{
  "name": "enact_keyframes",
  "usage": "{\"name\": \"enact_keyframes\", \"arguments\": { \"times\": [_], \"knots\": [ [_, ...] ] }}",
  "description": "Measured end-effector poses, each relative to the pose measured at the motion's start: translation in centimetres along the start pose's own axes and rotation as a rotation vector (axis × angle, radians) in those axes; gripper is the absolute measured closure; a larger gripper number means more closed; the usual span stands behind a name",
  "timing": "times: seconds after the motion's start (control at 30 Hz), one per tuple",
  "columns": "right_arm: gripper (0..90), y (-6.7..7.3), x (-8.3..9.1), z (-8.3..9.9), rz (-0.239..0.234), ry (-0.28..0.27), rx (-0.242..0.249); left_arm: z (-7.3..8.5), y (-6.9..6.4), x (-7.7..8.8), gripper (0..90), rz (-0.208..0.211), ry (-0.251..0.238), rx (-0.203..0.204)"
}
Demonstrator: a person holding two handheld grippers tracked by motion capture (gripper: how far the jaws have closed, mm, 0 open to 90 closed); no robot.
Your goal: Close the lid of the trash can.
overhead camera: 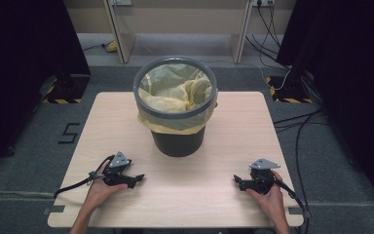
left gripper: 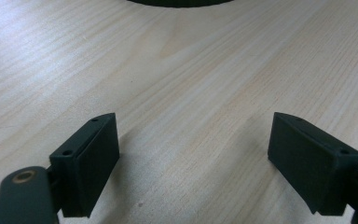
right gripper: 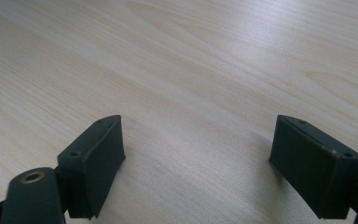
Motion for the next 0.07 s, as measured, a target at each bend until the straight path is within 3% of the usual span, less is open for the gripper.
{"name": "enact_keyframes", "arguments": {
  "times": [0.07],
  "knots": [
    [18.0, -0.01, 0.0, 0.0, 0.0, 0.0, 0.001, 0.0, 0.0, 0.0, 15.6, 0.0, 0.0, 0.0]
  ]
}}
Point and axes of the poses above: each handheld gripper's, and its own axes: x roughly backward along the jaws, z roughly out of its underside, y roughly to its left, the point moved 5 cm from there along -x, roughly forward along the jaws, and after that the axes turned 3 degrees about -y, right-handed, at the moved point
